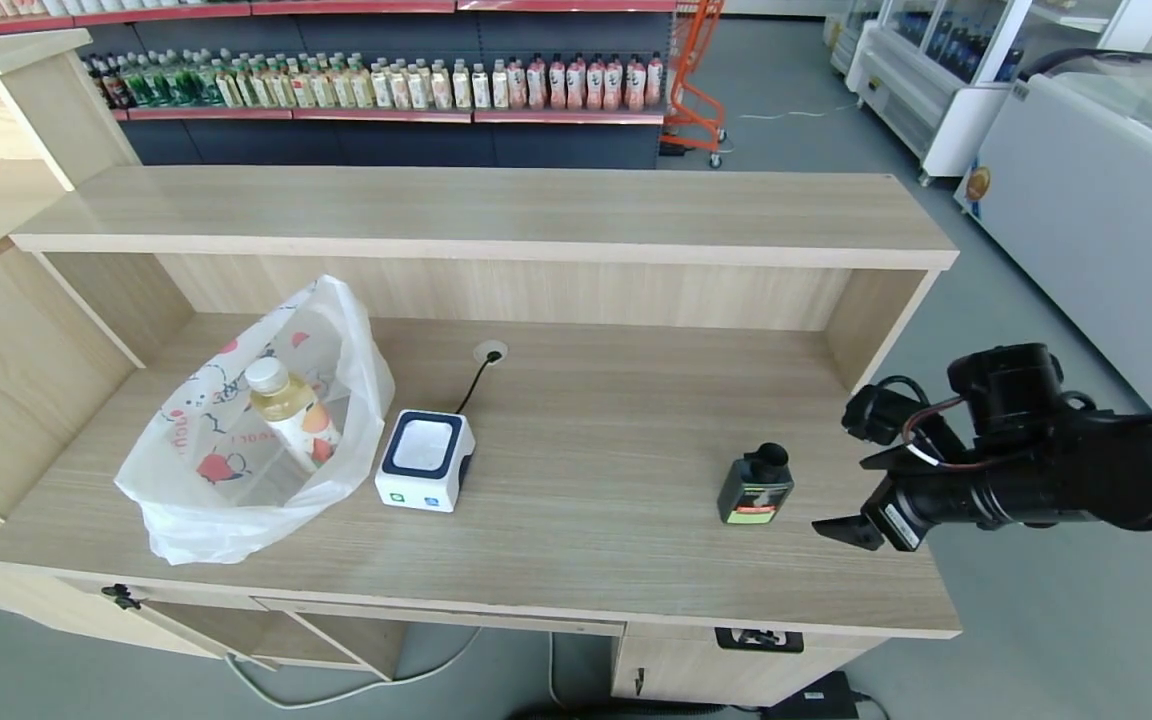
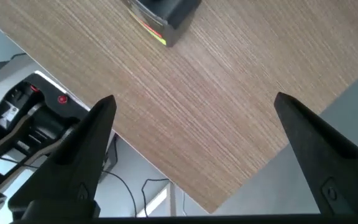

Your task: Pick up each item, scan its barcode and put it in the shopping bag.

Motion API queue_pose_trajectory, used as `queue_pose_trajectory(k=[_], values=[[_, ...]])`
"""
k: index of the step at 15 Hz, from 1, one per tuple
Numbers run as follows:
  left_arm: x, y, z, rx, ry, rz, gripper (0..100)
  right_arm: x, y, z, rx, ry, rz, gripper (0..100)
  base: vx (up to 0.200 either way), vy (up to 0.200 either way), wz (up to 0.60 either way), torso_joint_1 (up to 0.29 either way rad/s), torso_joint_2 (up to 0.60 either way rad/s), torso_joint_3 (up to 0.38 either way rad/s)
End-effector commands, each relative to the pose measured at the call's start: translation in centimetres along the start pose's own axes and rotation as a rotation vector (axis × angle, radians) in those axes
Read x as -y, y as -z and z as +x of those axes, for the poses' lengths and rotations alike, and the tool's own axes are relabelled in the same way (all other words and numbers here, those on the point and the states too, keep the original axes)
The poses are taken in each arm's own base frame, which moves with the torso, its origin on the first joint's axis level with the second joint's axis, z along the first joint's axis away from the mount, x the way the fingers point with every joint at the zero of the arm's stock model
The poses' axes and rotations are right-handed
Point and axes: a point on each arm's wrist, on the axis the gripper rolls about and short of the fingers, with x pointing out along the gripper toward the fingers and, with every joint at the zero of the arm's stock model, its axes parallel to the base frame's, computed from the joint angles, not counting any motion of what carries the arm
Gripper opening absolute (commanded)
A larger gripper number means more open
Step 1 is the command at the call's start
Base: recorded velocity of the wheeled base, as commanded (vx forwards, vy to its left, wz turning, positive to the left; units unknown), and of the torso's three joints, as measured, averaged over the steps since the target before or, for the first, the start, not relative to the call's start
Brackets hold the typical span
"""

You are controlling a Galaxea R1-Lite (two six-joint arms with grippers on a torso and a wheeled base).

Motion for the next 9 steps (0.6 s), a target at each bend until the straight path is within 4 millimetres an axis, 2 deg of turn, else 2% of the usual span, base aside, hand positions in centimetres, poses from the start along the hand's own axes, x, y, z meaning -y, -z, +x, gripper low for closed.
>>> queue_pose_trajectory(k=[1,5,9], values=[[0.0,0.0,0.0,0.000,0.000,-0.001,100,-0.2,-0.6,2.9,0.006,-0.058,-0.018,100,0.000,0.000,0.00,0.000,0.00,0.000],[0.0,0.0,0.0,0.000,0.000,0.000,100,-0.6,-0.8,5.2,0.012,-0.083,-0.036,100,0.000,0.000,0.00,0.000,0.00,0.000],[0.0,0.0,0.0,0.000,0.000,-0.001,100,-0.7,-1.7,7.1,0.059,-0.117,-0.055,100,0.000,0.000,0.00,0.000,0.00,0.000]])
